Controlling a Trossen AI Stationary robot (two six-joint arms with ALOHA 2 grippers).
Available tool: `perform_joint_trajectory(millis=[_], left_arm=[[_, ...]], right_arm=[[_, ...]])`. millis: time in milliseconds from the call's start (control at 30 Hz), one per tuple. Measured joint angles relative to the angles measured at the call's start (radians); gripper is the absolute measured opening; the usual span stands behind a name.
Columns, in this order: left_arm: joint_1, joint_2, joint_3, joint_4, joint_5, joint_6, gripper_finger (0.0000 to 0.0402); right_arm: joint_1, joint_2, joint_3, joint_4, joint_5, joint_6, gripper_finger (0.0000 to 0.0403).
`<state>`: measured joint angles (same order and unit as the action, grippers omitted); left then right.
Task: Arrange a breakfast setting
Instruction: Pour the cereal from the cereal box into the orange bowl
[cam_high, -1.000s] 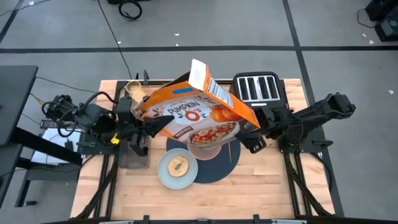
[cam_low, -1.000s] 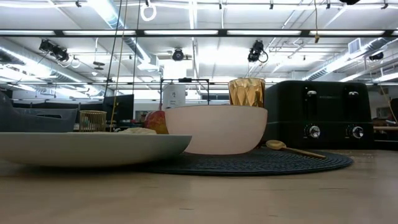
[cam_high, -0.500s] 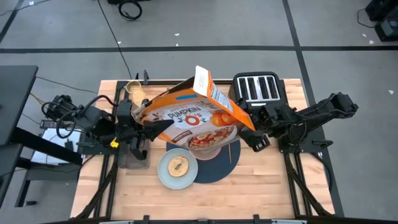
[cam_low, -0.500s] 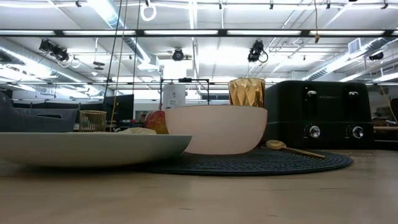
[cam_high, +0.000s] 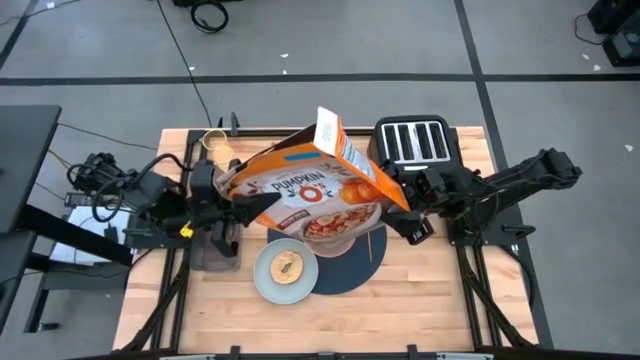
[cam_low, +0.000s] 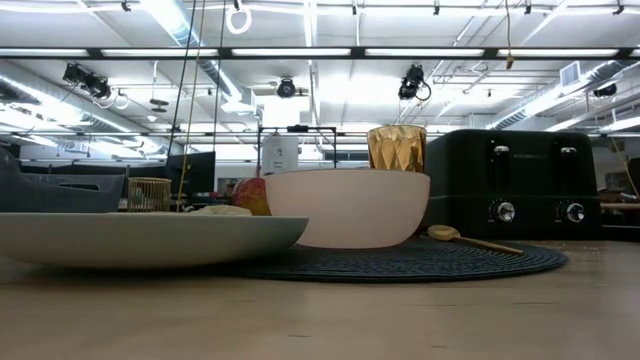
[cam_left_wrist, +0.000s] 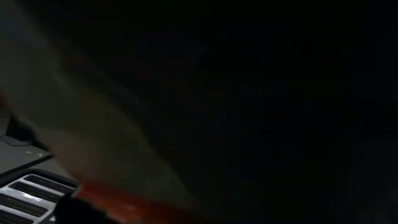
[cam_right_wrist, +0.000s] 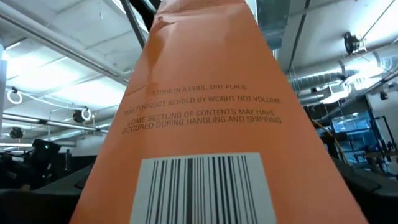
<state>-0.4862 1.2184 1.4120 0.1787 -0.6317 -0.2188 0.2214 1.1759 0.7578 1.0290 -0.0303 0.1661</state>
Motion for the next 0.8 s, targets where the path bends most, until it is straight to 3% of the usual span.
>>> perform_joint_trajectory(millis=[267,667,800], left_arm=[[0.028,0.004,0.002,-0.011,0.005,-0.022,0.0007],[0.043,0.004,0.003,-0.020,0.006,-0.023,0.0019],[0.032,0.003,0.004,-0.049,0.006,-0.017,0.0047]], right_arm=[[-0.001,-0.019,-0.002,-0.021,-0.003,0.021,0.0371],[-0.002,-0.019,-0.002,-0.021,-0.009,0.021,0.0307],[-0.002,-0.019,-0.003,-0.023,-0.013,0.011,0.0307]])
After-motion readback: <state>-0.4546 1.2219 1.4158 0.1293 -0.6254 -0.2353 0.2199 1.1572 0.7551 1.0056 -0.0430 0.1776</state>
